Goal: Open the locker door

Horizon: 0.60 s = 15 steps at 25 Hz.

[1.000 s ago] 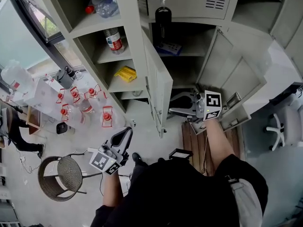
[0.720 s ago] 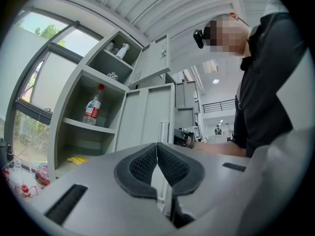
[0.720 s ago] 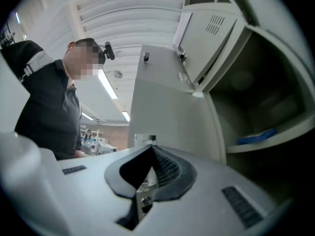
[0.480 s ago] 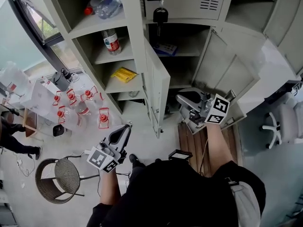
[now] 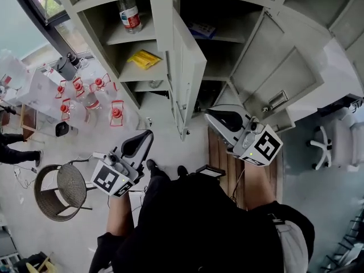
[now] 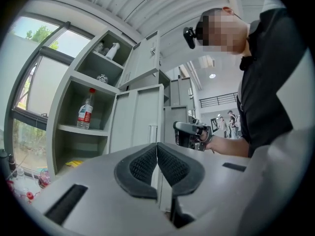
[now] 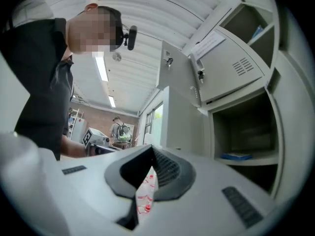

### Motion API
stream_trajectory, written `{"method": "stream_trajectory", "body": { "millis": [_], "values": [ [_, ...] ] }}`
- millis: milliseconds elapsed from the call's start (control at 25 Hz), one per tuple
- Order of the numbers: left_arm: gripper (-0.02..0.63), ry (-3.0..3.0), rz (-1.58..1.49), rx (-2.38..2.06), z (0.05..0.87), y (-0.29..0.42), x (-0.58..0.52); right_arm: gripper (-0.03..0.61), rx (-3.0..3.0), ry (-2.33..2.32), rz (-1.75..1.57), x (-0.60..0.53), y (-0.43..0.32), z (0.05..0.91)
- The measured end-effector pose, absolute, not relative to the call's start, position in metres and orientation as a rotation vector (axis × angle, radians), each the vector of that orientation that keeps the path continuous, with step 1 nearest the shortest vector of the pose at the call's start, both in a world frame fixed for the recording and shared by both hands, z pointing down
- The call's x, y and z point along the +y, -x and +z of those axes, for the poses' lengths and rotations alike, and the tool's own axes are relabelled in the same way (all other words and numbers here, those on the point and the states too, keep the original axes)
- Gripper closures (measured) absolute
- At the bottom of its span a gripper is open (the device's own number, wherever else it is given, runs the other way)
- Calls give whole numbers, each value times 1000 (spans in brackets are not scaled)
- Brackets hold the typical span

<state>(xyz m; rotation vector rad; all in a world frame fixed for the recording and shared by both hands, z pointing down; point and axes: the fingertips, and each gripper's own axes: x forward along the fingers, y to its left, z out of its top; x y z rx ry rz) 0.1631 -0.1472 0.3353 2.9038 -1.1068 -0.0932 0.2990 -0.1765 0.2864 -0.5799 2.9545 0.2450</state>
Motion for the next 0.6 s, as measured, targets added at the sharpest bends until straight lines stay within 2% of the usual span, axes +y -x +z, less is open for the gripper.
{"method": "stream_trajectory", "body": {
  "millis": [400,600],
  "values": [
    [598,-2996,-39,-861,335,-173,-104,568,2939,557,166,-105,-249,301],
    [598,-3026,-59,-721,339,-152,-65,568,2950,641,130,-70,-212,313]
  ]
}}
